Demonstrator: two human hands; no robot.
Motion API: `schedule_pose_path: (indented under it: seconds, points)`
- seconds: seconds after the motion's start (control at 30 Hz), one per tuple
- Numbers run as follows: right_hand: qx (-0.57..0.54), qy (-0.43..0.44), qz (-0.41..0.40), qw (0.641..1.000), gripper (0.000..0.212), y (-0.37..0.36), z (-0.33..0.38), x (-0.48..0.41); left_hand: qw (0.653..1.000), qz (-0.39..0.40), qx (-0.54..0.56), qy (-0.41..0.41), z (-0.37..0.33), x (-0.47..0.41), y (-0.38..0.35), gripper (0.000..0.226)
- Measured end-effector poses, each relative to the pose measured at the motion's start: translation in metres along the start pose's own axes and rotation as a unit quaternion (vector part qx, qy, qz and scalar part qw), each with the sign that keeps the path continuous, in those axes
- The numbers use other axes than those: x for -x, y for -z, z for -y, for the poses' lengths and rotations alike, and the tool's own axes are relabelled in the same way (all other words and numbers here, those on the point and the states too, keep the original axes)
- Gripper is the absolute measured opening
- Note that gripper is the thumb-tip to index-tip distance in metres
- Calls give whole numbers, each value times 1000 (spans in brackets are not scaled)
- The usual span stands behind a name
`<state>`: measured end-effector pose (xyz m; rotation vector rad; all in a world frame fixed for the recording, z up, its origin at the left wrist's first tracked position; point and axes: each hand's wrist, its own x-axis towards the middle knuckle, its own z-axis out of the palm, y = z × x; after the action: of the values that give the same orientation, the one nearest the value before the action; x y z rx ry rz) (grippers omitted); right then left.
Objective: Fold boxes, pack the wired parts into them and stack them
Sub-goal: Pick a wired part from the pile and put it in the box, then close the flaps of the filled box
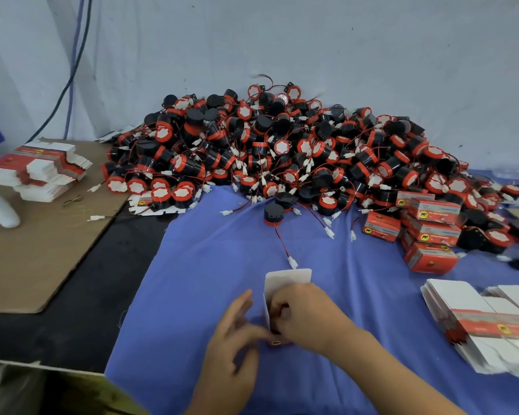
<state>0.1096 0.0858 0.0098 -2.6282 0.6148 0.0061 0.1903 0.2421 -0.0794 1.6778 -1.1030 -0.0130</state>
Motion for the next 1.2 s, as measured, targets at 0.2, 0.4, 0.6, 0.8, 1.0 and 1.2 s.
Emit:
schedule_pose_path:
  seconds: [0.2, 0.4, 0.6, 0.8, 1.0, 1.2]
  points:
    - [-36, 67, 65, 995, 25, -2, -10, 2, 979, 43, 138, 141, -18, -21, 0, 22]
    - [-39, 115, -58, 991, 25, -22, -22, 15, 940, -13, 200, 276, -31, -57, -12, 11]
    - [-141, 152, -153, 966, 29, -27, -24, 27, 916, 1, 235, 324, -33, -60, -21, 23]
    - [-163, 100, -405, 894, 23, -35, -17, 43, 948, 7, 163, 272, -28, -52, -36, 31]
    - [-556, -180, -225, 780, 50, -20, -40, 38, 978, -4, 69, 198, -26, -48, -43, 14]
    - [-442, -117, -191, 869, 37, -30, -46, 24, 979, 21, 58, 192, -22, -46, -32, 26]
